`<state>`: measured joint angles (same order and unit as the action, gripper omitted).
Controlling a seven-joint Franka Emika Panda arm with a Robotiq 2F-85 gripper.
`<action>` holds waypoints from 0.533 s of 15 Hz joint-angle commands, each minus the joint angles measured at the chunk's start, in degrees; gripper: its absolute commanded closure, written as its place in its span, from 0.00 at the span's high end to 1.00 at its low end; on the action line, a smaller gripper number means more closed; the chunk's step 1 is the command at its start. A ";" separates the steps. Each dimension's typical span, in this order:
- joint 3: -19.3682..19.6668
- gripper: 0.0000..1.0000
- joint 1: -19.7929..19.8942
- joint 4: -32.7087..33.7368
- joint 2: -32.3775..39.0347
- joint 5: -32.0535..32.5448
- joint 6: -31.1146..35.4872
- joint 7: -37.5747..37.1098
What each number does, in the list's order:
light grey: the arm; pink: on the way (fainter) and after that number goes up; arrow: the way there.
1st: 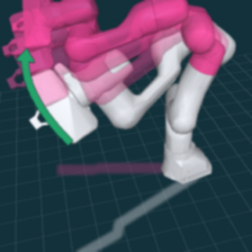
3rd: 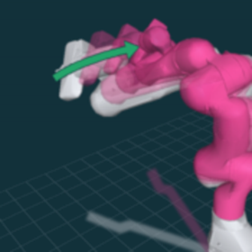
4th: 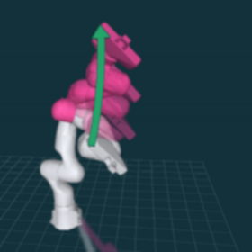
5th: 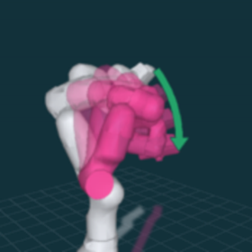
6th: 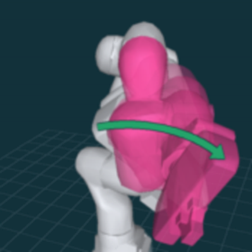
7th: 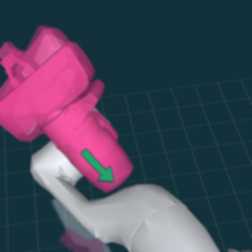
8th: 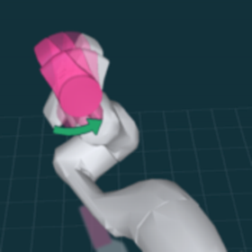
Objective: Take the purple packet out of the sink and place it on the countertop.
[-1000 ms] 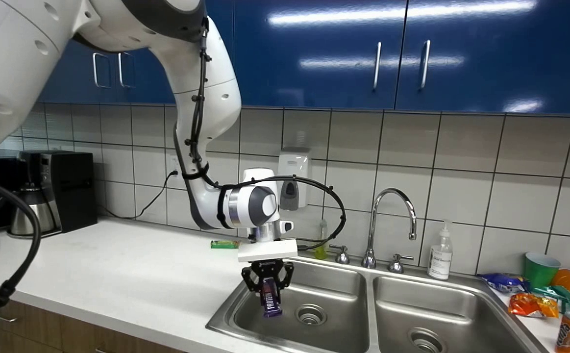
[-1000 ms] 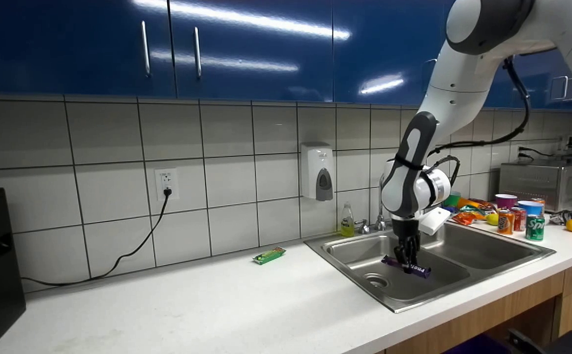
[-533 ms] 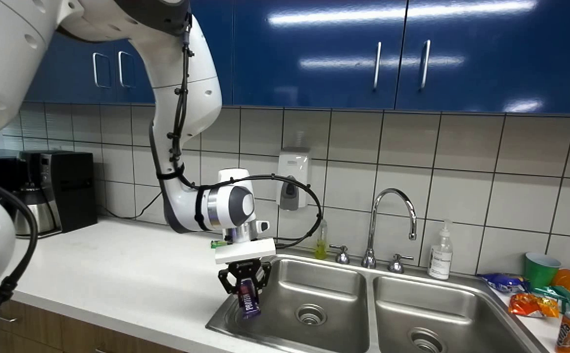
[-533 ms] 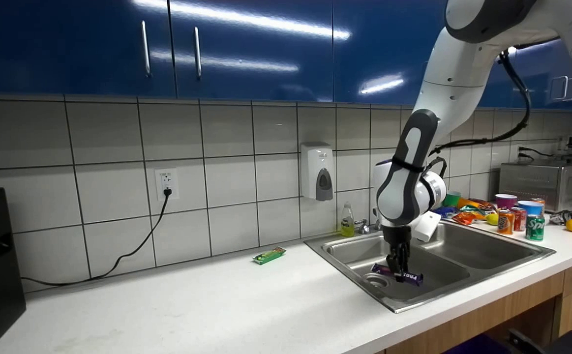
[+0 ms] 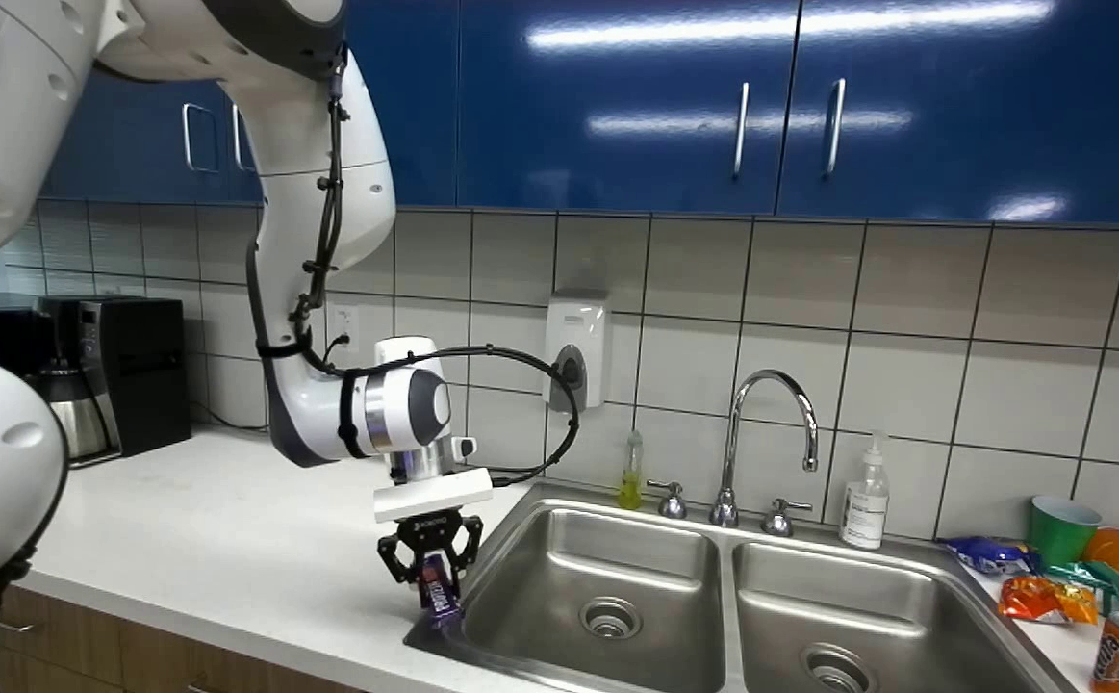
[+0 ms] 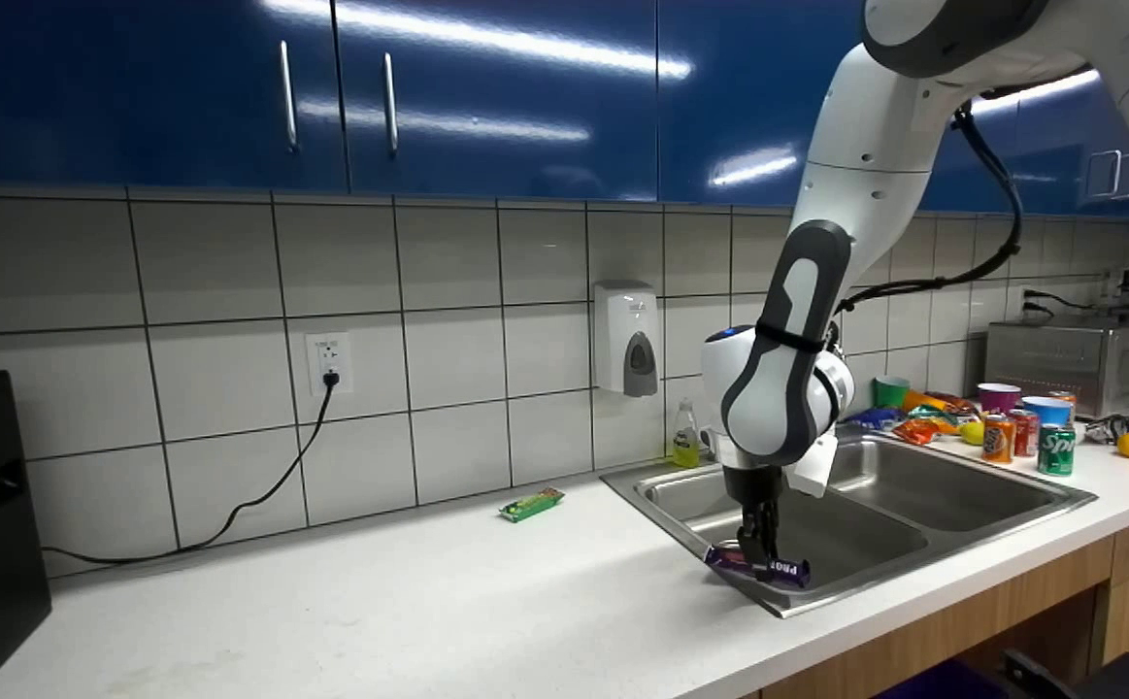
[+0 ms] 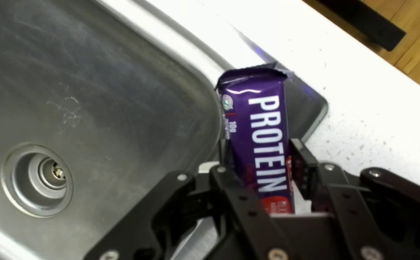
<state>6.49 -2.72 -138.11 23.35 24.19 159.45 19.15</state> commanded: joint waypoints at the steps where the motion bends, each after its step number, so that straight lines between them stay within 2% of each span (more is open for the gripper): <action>1: -0.51 0.17 -1.66 -1.14 -1.21 2.37 0.07 -2.23; 8: -2.52 0.17 -3.83 -1.14 -0.35 2.68 -0.28 -1.52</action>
<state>4.73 -6.01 -138.72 23.57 24.88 159.45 19.05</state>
